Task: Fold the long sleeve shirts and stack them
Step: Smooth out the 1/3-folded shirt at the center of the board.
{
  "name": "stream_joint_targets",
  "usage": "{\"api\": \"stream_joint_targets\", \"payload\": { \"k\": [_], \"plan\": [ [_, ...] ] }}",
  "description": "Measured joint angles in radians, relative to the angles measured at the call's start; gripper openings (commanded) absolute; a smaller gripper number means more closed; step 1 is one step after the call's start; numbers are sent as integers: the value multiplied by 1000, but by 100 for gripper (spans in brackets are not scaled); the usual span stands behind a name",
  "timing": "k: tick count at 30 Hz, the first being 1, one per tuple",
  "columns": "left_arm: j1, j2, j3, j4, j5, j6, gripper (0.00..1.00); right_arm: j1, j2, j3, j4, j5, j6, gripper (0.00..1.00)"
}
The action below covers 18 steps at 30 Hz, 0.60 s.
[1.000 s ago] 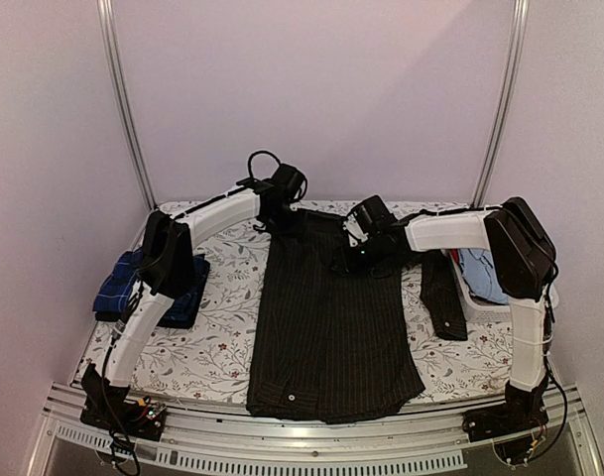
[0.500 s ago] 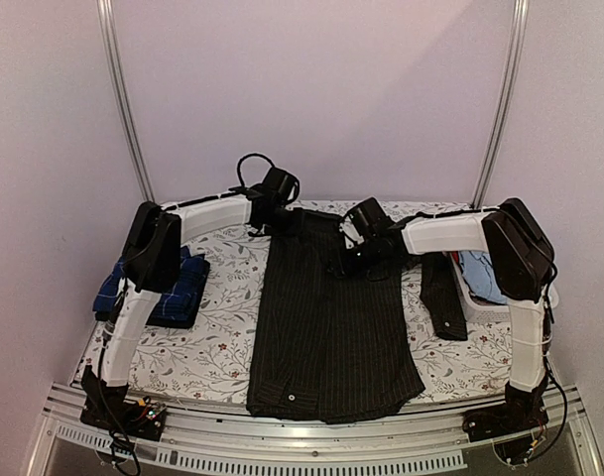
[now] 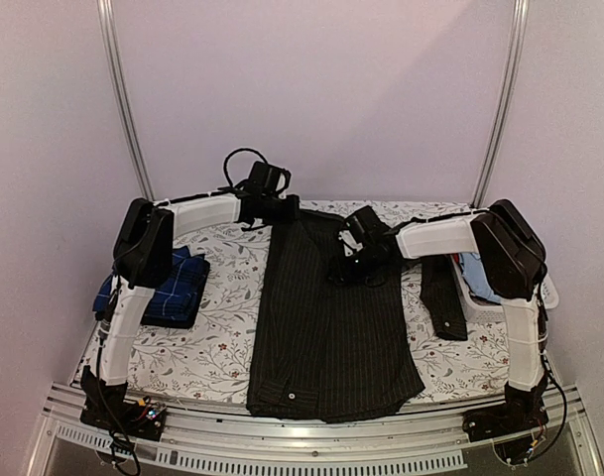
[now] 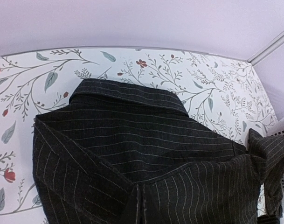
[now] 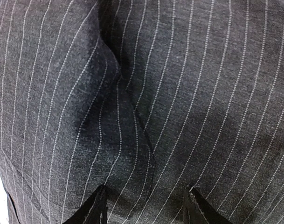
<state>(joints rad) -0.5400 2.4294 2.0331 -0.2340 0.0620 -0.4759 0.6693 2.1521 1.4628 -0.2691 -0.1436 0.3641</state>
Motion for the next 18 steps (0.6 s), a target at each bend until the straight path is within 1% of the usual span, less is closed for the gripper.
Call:
{"api": "stream_joint_targets", "payload": {
  "k": [6,10,12,16,18],
  "plan": [
    [4,0,-47,80,39,-5,0,8,4,12,-16,68,23,53],
    [12,6,-61,101,48,-4,11,13,4,12,-18,111,40,53],
    [19,10,-61,107,50,-5,20,15,3,12,-18,126,45,53],
    [37,22,-54,108,53,-5,25,17,0,12,-26,149,48,53],
    [53,44,-18,89,59,-3,31,17,-4,12,-33,154,48,53]
  ]
}}
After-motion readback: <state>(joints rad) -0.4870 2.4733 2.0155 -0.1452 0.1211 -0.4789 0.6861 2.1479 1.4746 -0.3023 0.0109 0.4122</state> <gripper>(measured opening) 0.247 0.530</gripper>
